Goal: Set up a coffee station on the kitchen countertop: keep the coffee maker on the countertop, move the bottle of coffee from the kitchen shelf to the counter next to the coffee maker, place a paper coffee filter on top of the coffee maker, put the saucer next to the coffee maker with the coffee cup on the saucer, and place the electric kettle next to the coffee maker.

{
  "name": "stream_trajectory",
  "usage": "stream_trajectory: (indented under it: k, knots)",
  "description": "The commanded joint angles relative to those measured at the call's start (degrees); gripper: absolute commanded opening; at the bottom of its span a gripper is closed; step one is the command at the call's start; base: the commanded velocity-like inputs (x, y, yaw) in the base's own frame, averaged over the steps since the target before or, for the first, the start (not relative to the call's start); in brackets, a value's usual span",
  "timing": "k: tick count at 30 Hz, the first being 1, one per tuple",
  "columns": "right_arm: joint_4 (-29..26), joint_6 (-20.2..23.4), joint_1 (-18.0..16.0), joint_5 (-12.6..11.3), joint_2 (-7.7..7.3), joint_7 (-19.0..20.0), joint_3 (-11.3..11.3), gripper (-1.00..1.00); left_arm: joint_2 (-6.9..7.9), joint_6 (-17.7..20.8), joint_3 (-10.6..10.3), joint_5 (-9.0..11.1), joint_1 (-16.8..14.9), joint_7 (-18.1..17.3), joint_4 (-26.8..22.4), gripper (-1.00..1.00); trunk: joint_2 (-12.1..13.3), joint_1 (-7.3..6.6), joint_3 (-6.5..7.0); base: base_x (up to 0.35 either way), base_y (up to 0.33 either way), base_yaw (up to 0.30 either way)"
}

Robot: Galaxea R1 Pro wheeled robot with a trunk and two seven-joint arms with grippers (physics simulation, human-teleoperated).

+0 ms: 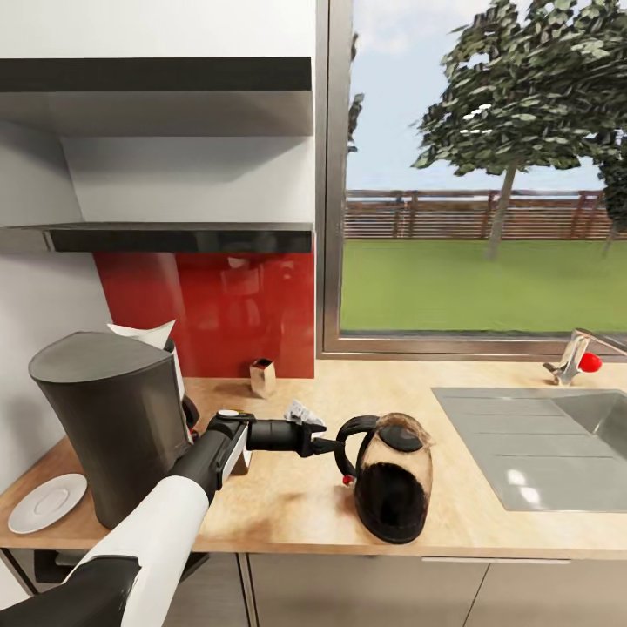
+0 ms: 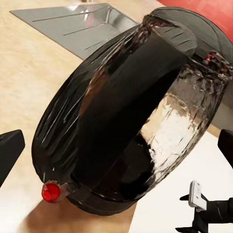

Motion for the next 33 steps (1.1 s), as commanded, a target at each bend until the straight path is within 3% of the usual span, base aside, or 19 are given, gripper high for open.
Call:
stream_trajectory:
  k: [1, 28, 31, 32, 33]
  knots:
    - [0.0, -0.2, 0.0, 0.6, -0.02, 0.2, -0.5, 1.00, -0.05, 0.6, 0.2, -0.3, 0.0, -0.3, -0.1, 1.00, 0.0, 0.02, -0.03, 0.003, -0.002, 0.000]
    - [0.0, -0.2, 0.0, 0.6, -0.02, 0.2, -0.5, 1.00, 0.01, 0.1, 0.0, -0.6, 2.2, -0.3, 0.0, 1.00, 0.0, 0.02, -0.03, 0.078, -0.032, 0.000]
    - [0.1, -0.2, 0.0, 0.6, -0.10, 0.2, -0.5, 1.00, 0.15, -0.2, -2.3, -0.8, 3.1, -0.4, 0.0, 1.00, 0.0, 0.02, -0.03, 0.000, 0.000, 0.000]
    - [0.1, -0.2, 0.0, 0.6, -0.10, 0.2, -0.5, 1.00, 0.23, -1.8, -5.4, -0.9, 3.3, -0.4, 0.0, 1.00, 0.0, 0.02, -0.03, 0.000, 0.000, 0.000]
    - [0.1, -0.2, 0.0, 0.6, -0.10, 0.2, -0.5, 1.00, 0.28, -2.5, -6.5, -0.9, 3.3, -0.4, 0.0, 1.00, 0.0, 0.02, -0.03, 0.000, 0.000, 0.000]
